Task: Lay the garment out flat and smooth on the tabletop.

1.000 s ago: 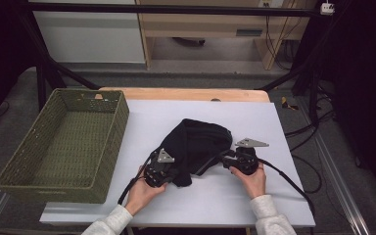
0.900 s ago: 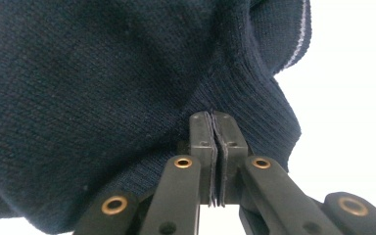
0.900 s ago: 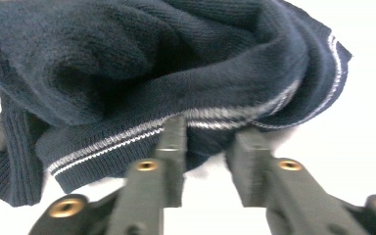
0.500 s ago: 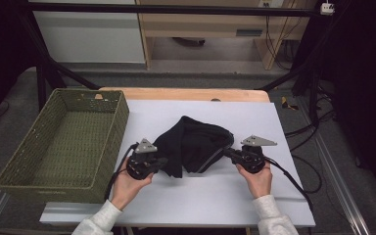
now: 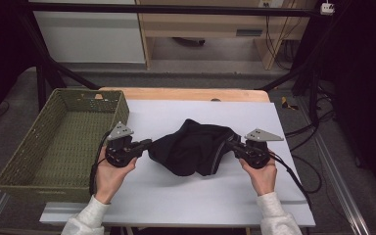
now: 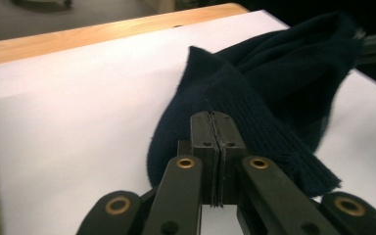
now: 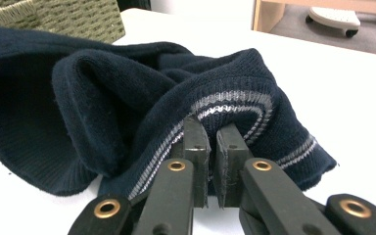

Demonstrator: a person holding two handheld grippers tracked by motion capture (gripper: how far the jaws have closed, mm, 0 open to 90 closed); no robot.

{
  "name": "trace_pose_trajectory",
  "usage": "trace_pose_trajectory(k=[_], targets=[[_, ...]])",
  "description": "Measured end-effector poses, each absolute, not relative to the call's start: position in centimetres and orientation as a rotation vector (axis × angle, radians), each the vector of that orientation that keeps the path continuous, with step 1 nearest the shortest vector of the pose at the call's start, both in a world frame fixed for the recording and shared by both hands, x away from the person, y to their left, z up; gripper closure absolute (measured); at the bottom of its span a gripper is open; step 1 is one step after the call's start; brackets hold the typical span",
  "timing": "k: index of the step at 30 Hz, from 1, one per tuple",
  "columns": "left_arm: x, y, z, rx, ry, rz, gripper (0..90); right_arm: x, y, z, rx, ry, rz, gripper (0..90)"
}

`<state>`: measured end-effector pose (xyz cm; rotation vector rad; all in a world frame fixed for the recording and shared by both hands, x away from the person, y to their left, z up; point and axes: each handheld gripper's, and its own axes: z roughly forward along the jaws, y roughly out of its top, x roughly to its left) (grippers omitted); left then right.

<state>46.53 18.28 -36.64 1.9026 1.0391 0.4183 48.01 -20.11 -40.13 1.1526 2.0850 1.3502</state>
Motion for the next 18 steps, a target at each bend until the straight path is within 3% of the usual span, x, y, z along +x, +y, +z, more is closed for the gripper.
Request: trace_pose_trajectory(k=[12,14,18], targets=[[48.3,17.3,-42.1,2.04,1.14,0.391,84.9,51.7,-17.6,-41.2,1.158,2.061,1.276,83.6],[48.3,17.0,-42.5,2.039,1.134,0.384,78.7,52.1,-17.5,-41.7,1.164,2.051,1.249,79.6],[47.9,16.2,-42.0,2.018,1.071,0.433,54.6,52.3,-17.7,-41.9,1.176,2.06,1.268,65.4]])
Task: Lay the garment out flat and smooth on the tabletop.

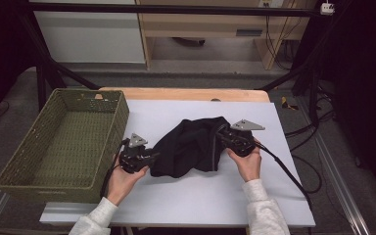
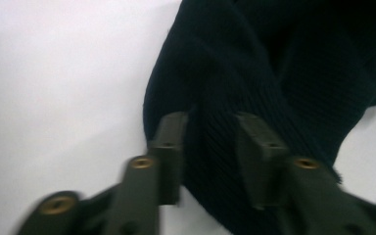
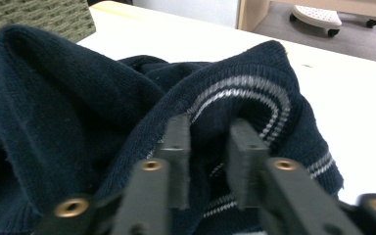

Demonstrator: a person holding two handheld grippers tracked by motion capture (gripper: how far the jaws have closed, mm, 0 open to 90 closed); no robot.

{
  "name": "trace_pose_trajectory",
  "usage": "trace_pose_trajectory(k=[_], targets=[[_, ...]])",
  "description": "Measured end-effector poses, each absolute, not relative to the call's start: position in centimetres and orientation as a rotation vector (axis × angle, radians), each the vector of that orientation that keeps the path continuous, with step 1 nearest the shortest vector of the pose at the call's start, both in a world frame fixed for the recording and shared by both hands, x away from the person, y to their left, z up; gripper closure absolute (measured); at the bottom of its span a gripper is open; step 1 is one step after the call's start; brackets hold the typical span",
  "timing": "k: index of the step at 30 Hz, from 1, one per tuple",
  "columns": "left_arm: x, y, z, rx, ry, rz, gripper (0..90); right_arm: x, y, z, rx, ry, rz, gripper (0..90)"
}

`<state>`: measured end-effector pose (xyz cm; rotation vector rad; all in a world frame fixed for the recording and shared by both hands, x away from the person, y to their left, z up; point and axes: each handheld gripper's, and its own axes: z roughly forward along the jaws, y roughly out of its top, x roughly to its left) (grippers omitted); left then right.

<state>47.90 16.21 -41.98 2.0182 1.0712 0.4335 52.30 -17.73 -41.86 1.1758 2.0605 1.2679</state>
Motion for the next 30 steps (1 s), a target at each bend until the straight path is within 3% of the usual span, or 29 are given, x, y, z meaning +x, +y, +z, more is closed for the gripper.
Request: trace_pose_trajectory(k=[5,8,15,23,27,30], targets=[[47.2,15.4,-41.1,1.971,0.984,0.411,32.9,51.1,-19.1,-41.2,1.183,2.043,1.303,46.5],[46.7,14.4,-40.9,1.977,0.924,0.375,24.9,50.0,-20.1,-40.9,1.186,2.043,1.318,36.7],[45.5,11.0,-41.8,2.084,0.809,0.329,10.5,46.7,-21.9,-41.8,1.197,2.087,1.331,25.5],[45.6,8.4,-44.8,2.199,0.745,0.269,13.0,45.2,-21.7,-43.7,1.219,2.181,1.307,19.0],[45.8,7.6,-46.3,2.238,0.741,0.279,21.9,45.3,-21.2,-44.2,1.226,2.194,1.313,20.6],[46.1,7.1,-47.0,2.278,0.75,0.328,33.8,45.4,-20.7,-44.6,1.224,2.207,1.308,24.1]])
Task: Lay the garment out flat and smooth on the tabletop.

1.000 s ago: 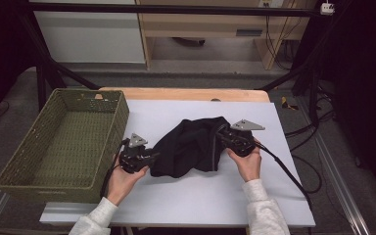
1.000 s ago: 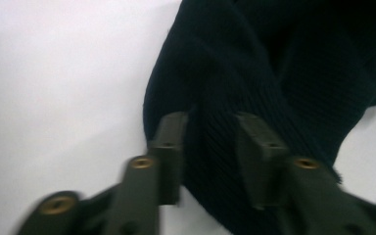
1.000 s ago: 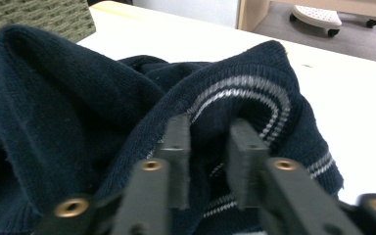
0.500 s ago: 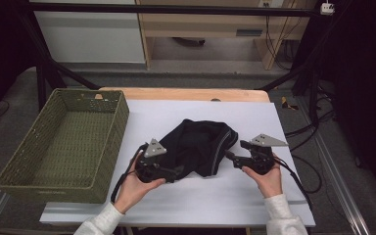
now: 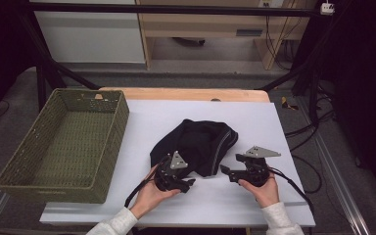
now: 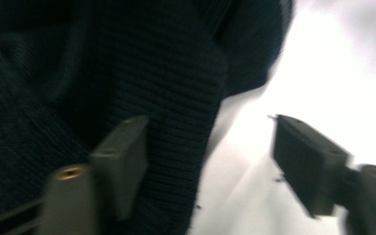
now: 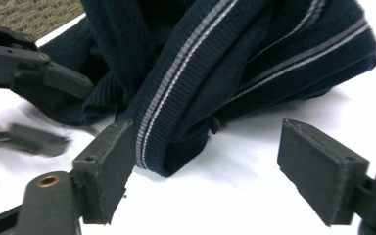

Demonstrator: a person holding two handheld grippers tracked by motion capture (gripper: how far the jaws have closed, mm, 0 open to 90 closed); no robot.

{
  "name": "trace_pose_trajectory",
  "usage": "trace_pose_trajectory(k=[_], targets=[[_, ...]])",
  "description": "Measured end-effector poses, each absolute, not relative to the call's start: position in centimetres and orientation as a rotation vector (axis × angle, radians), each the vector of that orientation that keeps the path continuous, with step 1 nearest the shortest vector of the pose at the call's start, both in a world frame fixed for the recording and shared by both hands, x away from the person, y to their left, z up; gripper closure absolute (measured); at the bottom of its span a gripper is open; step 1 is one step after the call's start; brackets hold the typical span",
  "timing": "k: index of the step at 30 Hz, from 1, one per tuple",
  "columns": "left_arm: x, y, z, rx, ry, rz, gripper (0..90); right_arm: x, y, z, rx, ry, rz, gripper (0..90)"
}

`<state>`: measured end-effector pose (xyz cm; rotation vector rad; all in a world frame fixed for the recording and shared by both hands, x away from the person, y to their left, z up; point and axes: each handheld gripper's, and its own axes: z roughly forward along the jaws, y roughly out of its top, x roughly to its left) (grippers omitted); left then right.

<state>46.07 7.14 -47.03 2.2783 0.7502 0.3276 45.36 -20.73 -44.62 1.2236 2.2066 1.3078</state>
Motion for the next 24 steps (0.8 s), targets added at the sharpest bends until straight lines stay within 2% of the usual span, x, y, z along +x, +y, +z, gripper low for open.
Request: trace_pose_trajectory(k=[3,5,8,16,24], targets=[[46.3,7.1,-47.6,2.273,0.777,0.38,43.6,45.4,-20.1,-44.9,1.216,2.232,1.305,28.3],[46.4,7.4,-47.6,2.249,0.8,0.392,54.2,45.4,-19.5,-45.0,1.201,2.252,1.298,31.7],[46.6,7.7,-47.5,2.242,0.813,0.378,61.3,45.6,-18.8,-45.3,1.194,2.266,1.285,35.1],[46.8,8.0,-47.5,2.255,0.8,0.406,76.7,46.3,-17.5,-46.2,1.207,2.267,1.237,38.9],[46.9,8.3,-47.3,2.27,0.823,0.398,84.6,46.4,-17.3,-46.5,1.24,2.286,1.235,46.2]])
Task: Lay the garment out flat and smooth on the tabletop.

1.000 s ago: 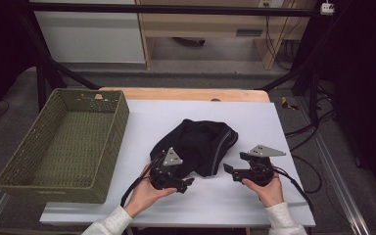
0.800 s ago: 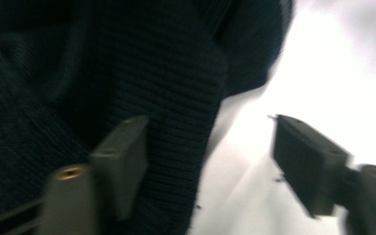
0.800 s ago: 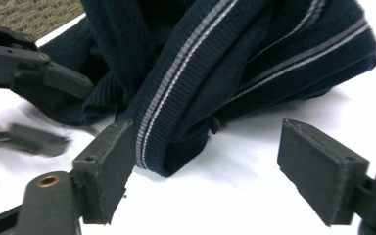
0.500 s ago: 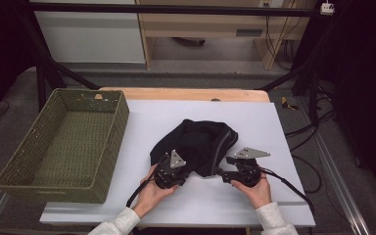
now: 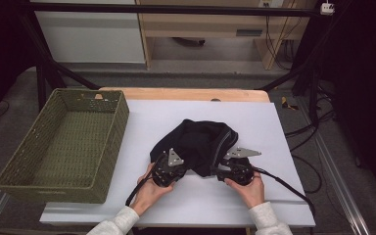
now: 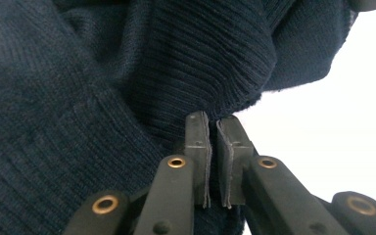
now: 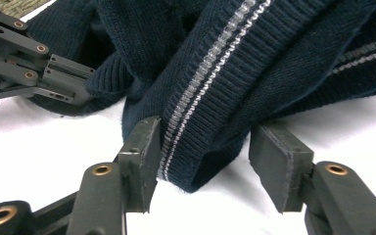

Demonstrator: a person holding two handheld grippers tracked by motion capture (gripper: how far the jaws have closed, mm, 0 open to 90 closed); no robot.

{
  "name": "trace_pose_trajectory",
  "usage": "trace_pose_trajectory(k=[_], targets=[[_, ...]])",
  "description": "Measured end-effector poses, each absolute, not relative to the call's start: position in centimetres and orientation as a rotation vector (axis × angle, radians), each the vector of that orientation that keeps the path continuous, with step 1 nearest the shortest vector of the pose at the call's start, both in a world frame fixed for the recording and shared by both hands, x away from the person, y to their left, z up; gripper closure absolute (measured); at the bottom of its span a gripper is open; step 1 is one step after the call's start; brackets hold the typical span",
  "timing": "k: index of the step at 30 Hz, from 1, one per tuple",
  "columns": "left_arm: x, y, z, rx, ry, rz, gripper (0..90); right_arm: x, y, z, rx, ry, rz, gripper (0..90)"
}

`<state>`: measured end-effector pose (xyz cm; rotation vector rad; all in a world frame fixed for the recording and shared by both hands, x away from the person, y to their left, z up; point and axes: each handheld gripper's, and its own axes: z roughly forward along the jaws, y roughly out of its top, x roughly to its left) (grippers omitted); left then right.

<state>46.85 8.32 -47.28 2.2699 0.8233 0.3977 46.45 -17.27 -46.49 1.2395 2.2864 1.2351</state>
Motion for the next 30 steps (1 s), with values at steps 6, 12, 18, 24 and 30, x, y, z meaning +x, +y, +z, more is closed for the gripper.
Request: trace_pose_trajectory(k=[6,12,18,24,30], targets=[[46.7,8.8,-46.4,2.271,0.833,0.402,86.0,46.5,-16.6,-46.7,1.235,2.326,1.258,61.9],[47.2,12.0,-43.2,2.153,0.891,0.436,86.3,46.4,-17.3,-45.4,1.271,2.366,1.28,85.0],[47.6,16.6,-40.1,2.005,0.984,0.458,86.8,45.9,-19.3,-41.9,1.246,2.25,1.425,85.7],[47.7,19.2,-38.6,1.917,1.06,0.476,86.9,45.3,-22.0,-38.6,1.239,2.134,1.479,85.8],[47.8,19.3,-39.0,1.93,1.09,0.476,86.9,45.9,-22.0,-36.9,1.209,2.113,1.465,85.8]])
